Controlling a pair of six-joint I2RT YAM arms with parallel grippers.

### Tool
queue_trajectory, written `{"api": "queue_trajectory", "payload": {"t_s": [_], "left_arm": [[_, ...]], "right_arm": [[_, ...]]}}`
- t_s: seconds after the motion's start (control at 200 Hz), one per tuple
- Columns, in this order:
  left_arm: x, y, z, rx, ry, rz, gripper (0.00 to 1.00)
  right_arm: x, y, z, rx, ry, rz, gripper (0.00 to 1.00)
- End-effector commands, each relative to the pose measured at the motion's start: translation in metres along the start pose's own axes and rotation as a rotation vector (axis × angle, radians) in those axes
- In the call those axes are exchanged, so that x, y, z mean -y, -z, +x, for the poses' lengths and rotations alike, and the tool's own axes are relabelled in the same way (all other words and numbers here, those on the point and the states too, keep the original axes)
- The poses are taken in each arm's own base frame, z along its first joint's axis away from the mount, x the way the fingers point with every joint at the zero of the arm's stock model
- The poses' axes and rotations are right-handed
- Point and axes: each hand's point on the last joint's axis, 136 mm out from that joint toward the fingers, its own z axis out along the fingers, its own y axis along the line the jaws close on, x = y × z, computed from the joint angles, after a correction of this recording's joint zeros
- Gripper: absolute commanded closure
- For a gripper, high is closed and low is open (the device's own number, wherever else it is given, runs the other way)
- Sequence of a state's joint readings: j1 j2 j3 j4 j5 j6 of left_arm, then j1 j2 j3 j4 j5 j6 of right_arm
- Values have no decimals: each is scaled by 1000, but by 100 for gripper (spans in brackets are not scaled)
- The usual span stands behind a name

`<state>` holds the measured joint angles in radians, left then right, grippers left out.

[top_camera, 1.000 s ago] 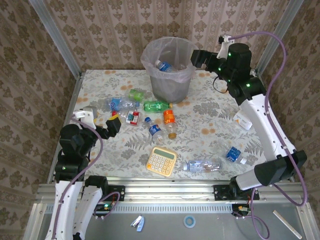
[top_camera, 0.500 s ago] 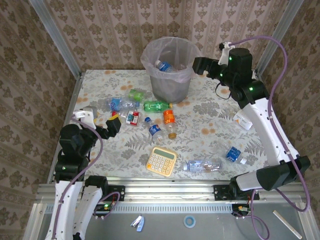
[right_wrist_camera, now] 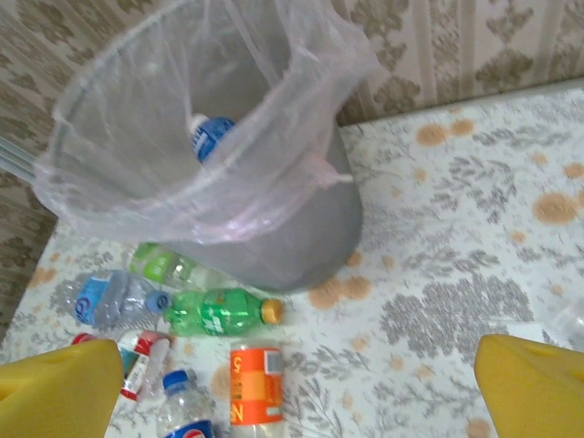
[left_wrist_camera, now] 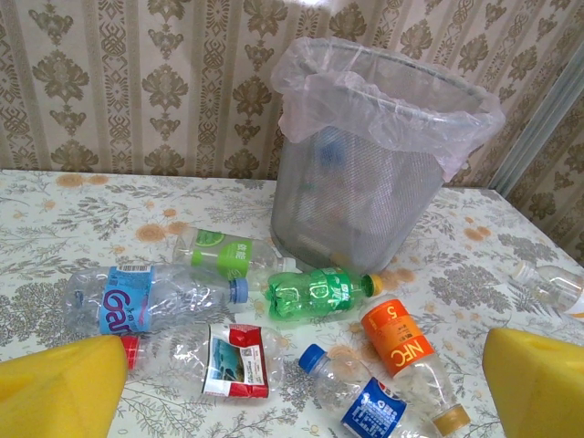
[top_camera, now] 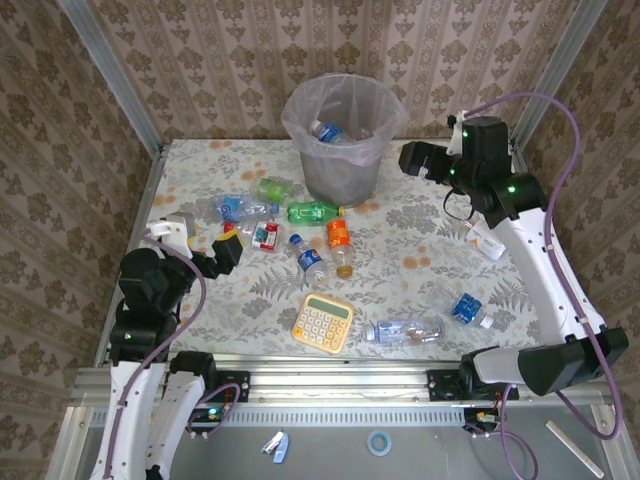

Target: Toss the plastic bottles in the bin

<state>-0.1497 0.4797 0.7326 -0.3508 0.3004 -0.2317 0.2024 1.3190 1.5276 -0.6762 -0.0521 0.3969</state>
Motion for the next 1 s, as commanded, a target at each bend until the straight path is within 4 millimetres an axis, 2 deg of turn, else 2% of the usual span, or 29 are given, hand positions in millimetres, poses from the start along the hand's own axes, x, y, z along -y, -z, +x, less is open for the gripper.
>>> {"api": "queue_trajectory", "payload": {"t_s": [0.0,0.14,0.345,0.655,0.995], "left_arm": [[5,2,-6,30,-3,27,0],[6,2,-6,31,-1,29,0],[7,3,-6,35,-2,34,0],[9,4,-8,41,-1,43,0],[10,5,-8,45,-1,47,0]], "right_arm": [[20,9,20,-49,-20,67,0],[38,13,40,-95,-28,128,0],[75,17,73,-170,-64,241,0],[119,30,105,-216,-148,370,0],[171,31,140,-270,-263,488,0]]}}
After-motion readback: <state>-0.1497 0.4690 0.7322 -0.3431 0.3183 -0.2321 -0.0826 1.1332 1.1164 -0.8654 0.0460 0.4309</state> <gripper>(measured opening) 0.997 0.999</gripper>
